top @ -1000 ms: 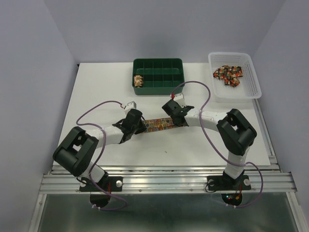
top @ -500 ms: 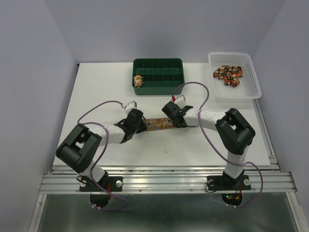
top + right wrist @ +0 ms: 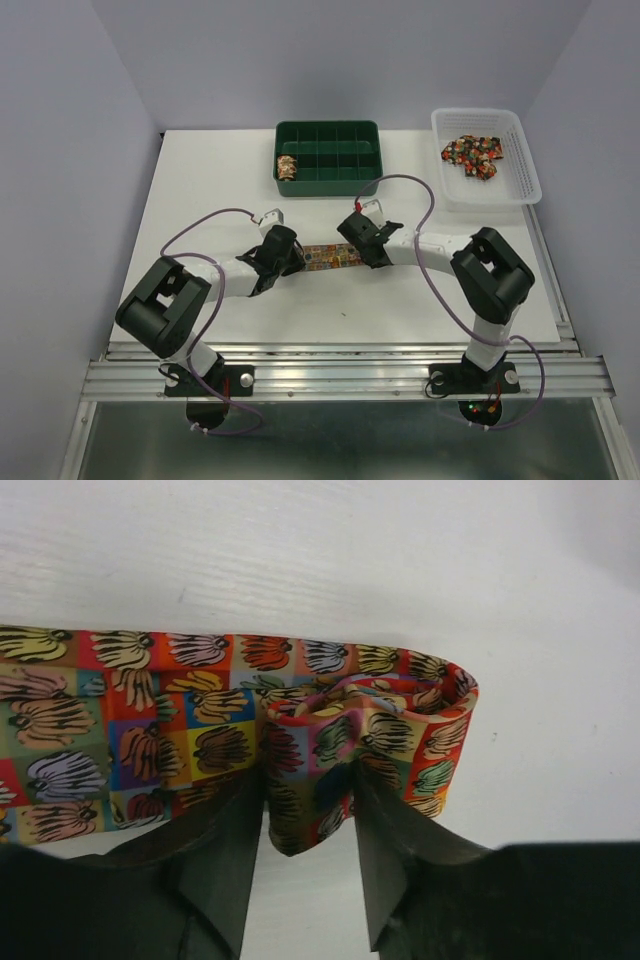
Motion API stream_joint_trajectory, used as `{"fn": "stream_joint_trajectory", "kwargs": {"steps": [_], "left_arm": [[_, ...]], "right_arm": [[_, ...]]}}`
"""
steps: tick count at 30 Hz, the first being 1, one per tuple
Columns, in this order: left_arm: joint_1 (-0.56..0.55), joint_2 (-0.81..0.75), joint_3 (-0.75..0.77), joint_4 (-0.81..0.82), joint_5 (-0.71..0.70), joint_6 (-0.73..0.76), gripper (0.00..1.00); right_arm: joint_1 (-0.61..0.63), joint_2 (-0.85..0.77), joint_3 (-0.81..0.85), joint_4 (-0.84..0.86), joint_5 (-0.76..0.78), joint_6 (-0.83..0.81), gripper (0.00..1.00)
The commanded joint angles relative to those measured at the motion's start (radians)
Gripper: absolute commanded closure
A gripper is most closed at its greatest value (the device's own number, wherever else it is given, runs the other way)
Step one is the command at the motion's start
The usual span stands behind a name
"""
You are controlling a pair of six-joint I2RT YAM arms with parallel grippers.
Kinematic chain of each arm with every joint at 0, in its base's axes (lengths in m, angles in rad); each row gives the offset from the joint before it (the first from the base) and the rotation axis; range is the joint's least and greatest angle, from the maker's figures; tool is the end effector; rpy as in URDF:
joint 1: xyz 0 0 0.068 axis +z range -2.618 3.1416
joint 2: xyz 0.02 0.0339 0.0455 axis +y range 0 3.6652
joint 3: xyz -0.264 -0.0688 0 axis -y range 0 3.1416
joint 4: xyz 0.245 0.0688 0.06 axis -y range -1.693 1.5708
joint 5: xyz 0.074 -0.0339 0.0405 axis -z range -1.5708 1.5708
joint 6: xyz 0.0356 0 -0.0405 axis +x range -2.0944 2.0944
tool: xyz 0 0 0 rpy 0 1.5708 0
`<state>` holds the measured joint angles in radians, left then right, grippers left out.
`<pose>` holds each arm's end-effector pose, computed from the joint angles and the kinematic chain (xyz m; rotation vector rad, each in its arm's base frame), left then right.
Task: Roll the ties
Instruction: Roll the tie
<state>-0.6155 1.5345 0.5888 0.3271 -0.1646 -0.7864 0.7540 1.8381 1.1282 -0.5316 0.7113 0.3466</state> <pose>0.2412 -0.1634 0.1505 -0.2867 2.2284 -0.6050 0.2691 0.2208 0.1584 -0.3464 2.4218 -0.5609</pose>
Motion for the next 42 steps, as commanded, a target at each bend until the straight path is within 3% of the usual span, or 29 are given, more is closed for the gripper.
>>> {"fn": "stream_joint_trajectory", "kwargs": {"steps": [1, 11, 20, 33, 36, 41, 42], "left_arm": [[-0.004, -0.013, 0.006, -0.094, -0.015, 0.026, 0.82], [-0.012, -0.069, 0.037, -0.095, 0.017, 0.049, 0.82], [-0.023, -0.165, 0.02, 0.058, 0.145, 0.064, 0.73], [-0.062, 0.042, 0.195, 0.19, 0.29, 0.012, 0.7], [-0.104, 0.065, 0.212, 0.214, 0.217, 0.009, 0.7], [-0.184, 0.105, 0.262, 0.221, 0.139, 0.015, 0.7], [-0.187, 0.114, 0.269, 0.219, 0.139, 0.013, 0.7]], "right_arm": [[0.004, -0.059, -0.045, 0.083, -0.102, 0.002, 0.51], [-0.042, -0.157, -0.126, 0.212, -0.214, 0.025, 0.42], [-0.134, -0.244, -0.206, 0.301, -0.335, 0.087, 0.38], [-0.251, -0.346, -0.356, 0.462, -0.562, 0.179, 0.3], [-0.265, -0.35, -0.367, 0.49, -0.596, 0.233, 0.23], [-0.274, -0.35, -0.364, 0.493, -0.593, 0.342, 0.0], [-0.277, -0.35, -0.366, 0.496, -0.593, 0.38, 0.0]]}}
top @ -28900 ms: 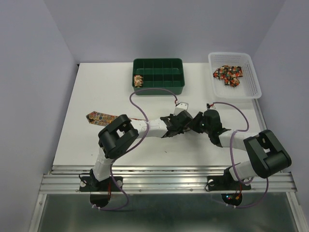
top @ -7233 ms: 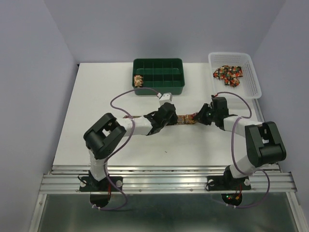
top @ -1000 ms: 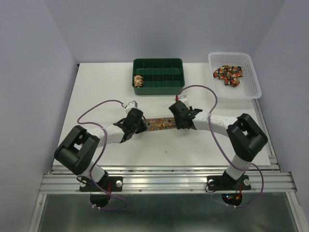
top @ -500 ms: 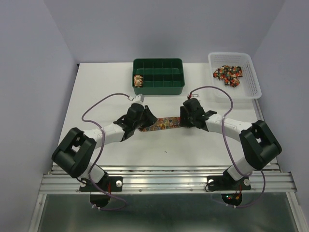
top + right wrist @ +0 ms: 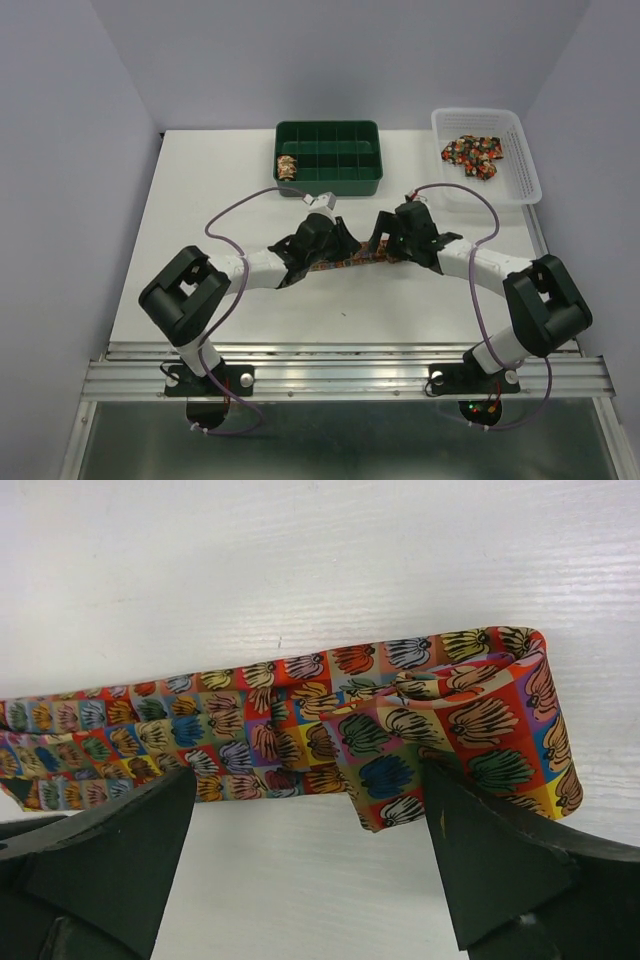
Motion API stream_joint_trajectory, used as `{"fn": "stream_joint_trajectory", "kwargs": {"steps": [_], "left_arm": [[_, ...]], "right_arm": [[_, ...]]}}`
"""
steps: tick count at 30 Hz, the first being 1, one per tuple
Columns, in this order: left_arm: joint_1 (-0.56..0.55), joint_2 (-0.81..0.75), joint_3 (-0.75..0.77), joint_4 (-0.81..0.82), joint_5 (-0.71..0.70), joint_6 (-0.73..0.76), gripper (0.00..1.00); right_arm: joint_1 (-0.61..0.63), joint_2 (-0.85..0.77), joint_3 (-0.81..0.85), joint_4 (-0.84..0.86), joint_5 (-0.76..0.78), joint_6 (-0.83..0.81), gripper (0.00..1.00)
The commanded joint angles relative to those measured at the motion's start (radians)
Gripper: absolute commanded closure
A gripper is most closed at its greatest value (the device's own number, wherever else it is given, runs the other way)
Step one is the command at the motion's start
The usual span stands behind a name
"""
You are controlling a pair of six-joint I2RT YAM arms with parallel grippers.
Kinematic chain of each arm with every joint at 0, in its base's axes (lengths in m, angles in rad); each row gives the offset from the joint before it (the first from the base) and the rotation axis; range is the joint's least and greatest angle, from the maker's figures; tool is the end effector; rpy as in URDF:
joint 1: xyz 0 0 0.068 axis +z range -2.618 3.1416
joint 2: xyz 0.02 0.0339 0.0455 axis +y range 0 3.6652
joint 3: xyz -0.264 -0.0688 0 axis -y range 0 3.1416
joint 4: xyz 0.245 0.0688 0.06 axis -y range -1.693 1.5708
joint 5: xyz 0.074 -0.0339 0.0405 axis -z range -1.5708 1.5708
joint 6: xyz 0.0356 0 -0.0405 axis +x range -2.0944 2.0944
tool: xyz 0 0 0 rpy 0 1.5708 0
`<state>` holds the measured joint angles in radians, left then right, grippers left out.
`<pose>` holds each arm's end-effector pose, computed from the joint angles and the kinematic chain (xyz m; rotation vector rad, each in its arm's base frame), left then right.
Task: Roll the ties
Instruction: Roll the tie
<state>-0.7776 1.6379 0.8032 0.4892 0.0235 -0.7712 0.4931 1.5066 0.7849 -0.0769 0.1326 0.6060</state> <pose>0.2487 -0.2460 0.1985 0.0237 2.0653 -1.0325 0.2690 0.1392 0.1818 0.1994 2.3840 0.3723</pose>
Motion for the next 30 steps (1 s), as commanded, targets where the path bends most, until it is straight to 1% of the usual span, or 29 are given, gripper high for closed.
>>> {"fn": "stream_joint_trajectory", "kwargs": {"steps": [1, 4, 5, 9, 14, 19, 21, 25, 30], "left_arm": [[-0.028, 0.022, 0.065, 0.057, -0.053, -0.007, 0.7], [-0.038, 0.037, 0.073, 0.057, -0.059, -0.019, 0.7], [-0.041, 0.039, 0.074, 0.057, -0.068, -0.023, 0.7], [-0.057, 0.046, 0.083, 0.057, -0.088, -0.031, 0.7], [-0.074, 0.08, 0.116, 0.055, -0.089, -0.024, 0.7], [-0.101, 0.146, 0.192, 0.034, -0.077, -0.019, 0.69], [-0.109, 0.168, 0.218, 0.025, -0.079, -0.01, 0.69], [-0.12, 0.229, 0.287, -0.011, -0.071, 0.004, 0.69], [-0.137, 0.273, 0.324, -0.023, -0.077, 0.024, 0.68]], "right_arm": [[-0.021, -0.017, -0.027, 0.046, -0.019, 0.141, 0.0], [-0.033, -0.014, -0.032, 0.052, -0.018, 0.243, 0.0], [-0.033, -0.016, -0.033, 0.051, -0.014, 0.244, 0.0], [-0.048, -0.032, -0.055, 0.068, -0.021, 0.36, 0.0], [-0.06, -0.084, -0.084, 0.066, 0.018, 0.463, 0.0], [-0.068, -0.141, -0.113, 0.068, 0.036, 0.494, 0.0], [-0.07, -0.149, -0.118, 0.095, 0.039, 0.494, 0.0], [-0.079, -0.14, -0.124, 0.111, 0.029, 0.495, 0.0], [-0.096, -0.111, -0.115, 0.14, -0.021, 0.498, 0.0]]}}
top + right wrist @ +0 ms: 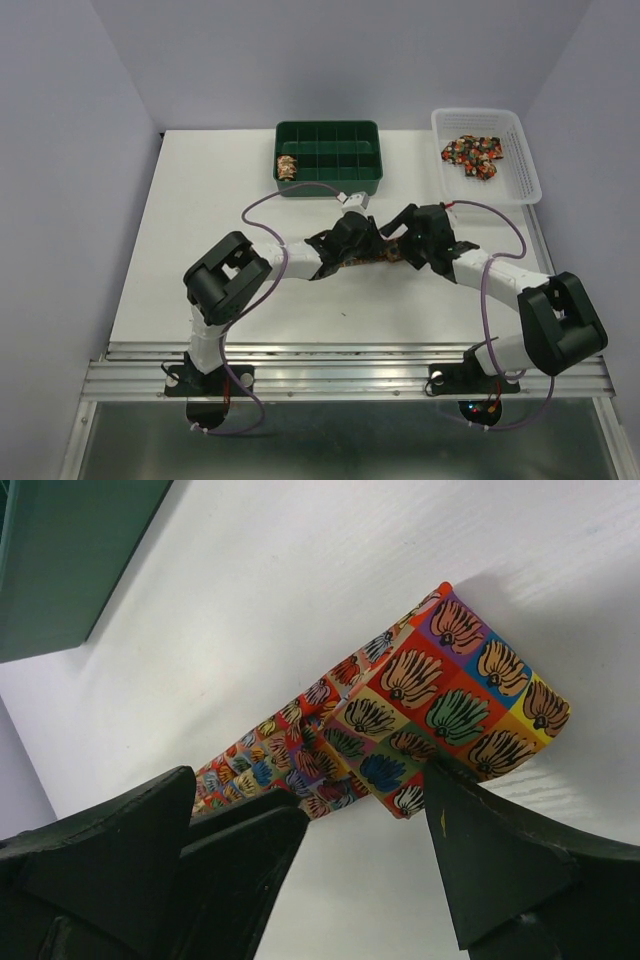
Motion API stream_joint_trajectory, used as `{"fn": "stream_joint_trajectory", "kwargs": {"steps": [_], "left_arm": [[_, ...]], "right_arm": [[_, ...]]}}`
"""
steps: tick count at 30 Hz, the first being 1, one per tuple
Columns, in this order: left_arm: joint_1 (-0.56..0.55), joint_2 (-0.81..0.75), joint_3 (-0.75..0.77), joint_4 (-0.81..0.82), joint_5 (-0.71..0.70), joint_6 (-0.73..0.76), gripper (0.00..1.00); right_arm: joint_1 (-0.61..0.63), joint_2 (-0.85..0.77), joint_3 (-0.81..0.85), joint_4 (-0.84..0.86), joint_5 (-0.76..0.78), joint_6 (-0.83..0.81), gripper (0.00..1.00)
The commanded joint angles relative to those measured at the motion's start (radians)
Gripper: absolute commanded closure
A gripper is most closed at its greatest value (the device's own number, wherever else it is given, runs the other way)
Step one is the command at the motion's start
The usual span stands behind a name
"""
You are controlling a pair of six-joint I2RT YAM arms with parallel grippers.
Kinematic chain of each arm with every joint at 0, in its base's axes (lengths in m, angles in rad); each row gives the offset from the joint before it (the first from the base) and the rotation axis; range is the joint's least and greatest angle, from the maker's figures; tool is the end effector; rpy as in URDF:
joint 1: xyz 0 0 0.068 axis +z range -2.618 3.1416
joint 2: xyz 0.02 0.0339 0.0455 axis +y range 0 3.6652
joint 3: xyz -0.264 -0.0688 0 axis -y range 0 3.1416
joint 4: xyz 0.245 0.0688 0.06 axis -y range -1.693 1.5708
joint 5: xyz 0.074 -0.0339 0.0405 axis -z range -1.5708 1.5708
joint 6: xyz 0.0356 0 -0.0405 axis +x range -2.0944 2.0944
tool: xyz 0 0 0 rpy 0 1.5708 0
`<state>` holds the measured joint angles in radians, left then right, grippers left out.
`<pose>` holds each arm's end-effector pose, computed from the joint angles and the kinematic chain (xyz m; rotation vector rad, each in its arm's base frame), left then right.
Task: Roll the ties
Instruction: Roll the tie
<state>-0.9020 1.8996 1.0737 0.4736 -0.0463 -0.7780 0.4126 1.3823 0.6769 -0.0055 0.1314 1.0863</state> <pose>0.2606 -0.3271 0.1861 0.0952 2.0760 -1.0476 0.2573 0.1075 0.1883 0.8454 2.1991 0.6222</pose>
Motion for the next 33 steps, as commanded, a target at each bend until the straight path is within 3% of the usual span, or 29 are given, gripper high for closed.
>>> {"fn": "stream_joint_trajectory", "kwargs": {"steps": [1, 12, 20, 26, 30, 33], "left_arm": [[-0.012, 0.027, 0.064, -0.012, -0.007, 0.032, 0.68], [-0.028, 0.134, 0.158, -0.075, -0.035, 0.048, 0.69], [-0.028, 0.165, 0.184, -0.124, -0.076, 0.052, 0.69], [-0.029, 0.181, 0.2, -0.142, -0.066, 0.062, 0.69], [-0.029, 0.184, 0.203, -0.144, -0.059, 0.072, 0.69], [-0.029, 0.187, 0.204, -0.147, -0.056, 0.075, 0.69]], "right_arm": [[-0.017, 0.014, -0.008, 0.078, -0.029, 0.021, 0.0], [-0.029, -0.002, -0.027, 0.107, -0.07, 0.034, 0.0], [-0.04, -0.032, 0.012, 0.066, -0.095, -0.054, 0.0], [-0.09, -0.083, 0.069, -0.059, -0.041, -0.239, 0.0], [-0.118, -0.088, 0.11, -0.122, -0.023, -0.517, 0.0], [-0.165, -0.089, 0.105, -0.103, -0.019, -0.612, 0.0]]}}
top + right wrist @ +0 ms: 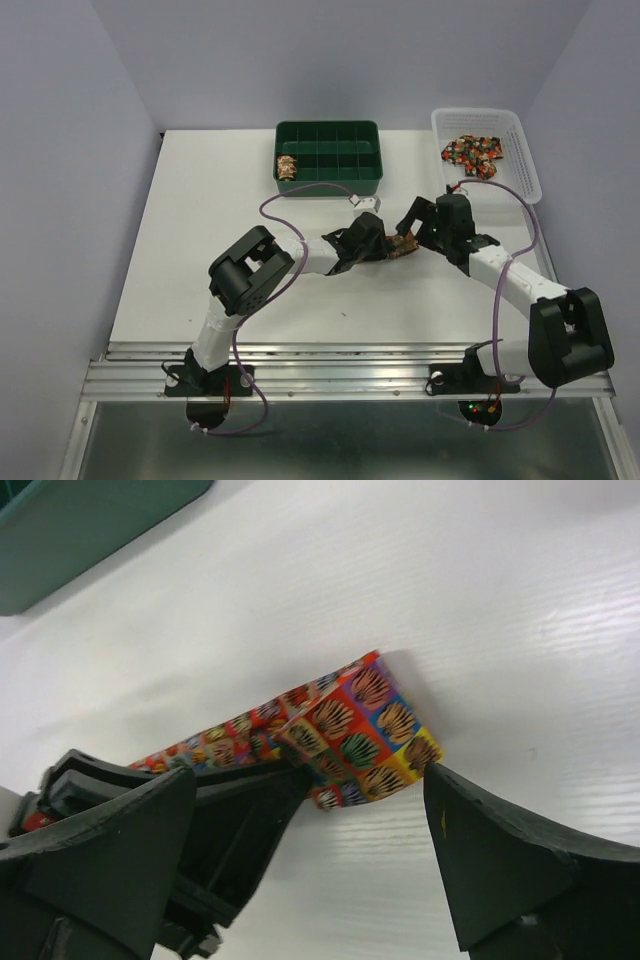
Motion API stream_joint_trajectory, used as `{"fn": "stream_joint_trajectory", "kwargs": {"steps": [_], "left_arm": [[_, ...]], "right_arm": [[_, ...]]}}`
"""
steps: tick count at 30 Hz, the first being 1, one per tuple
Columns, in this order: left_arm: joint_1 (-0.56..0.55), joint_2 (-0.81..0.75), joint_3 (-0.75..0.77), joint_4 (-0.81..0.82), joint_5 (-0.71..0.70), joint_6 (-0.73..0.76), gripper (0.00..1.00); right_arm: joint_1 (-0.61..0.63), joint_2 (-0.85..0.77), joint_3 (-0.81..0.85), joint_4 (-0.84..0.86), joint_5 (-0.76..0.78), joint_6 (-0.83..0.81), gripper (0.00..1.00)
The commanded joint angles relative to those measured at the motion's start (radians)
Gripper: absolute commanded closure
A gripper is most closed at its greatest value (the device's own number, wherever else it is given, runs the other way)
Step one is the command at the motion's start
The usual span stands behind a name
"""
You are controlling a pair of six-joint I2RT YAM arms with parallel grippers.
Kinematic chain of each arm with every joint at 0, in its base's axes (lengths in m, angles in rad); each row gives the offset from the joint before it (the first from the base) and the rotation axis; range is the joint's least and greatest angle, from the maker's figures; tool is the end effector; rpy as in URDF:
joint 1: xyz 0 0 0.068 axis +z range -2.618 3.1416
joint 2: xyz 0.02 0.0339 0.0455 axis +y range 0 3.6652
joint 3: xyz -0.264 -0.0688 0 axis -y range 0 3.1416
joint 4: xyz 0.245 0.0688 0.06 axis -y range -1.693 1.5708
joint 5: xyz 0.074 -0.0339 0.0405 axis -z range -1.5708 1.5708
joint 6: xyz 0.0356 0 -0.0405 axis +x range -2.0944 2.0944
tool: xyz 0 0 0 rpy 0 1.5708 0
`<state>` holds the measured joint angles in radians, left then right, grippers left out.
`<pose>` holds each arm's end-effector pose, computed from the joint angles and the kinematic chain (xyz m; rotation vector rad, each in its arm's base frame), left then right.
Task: Roll the ties
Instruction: Roll the tie
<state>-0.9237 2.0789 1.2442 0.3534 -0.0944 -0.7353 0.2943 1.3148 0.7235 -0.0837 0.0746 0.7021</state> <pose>0.2766 -0.3605 0.1522 0.1431 2.1784 -0.9057 0.2644 0.0774 0.2137 0.5023 2.2271 0.4492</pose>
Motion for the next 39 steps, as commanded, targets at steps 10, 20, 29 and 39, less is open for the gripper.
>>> {"fn": "stream_joint_trajectory", "kwargs": {"steps": [10, 20, 29, 39], "left_arm": [[-0.007, 0.01, 0.037, -0.045, -0.016, 0.043, 0.69], [-0.007, 0.01, 0.021, -0.045, -0.021, 0.043, 0.69], [-0.007, 0.018, 0.017, -0.053, -0.036, 0.042, 0.69], [-0.007, 0.023, 0.021, -0.053, -0.033, 0.042, 0.69]], "right_arm": [[-0.165, 0.086, 0.074, 0.07, -0.461, -0.676, 0.0], [-0.233, 0.241, 0.111, 0.151, -0.582, -0.655, 0.04], [-0.351, 0.35, 0.114, 0.179, -0.805, -0.615, 0.14], [-0.382, 0.426, 0.122, 0.176, -0.934, -0.615, 0.31]]}}
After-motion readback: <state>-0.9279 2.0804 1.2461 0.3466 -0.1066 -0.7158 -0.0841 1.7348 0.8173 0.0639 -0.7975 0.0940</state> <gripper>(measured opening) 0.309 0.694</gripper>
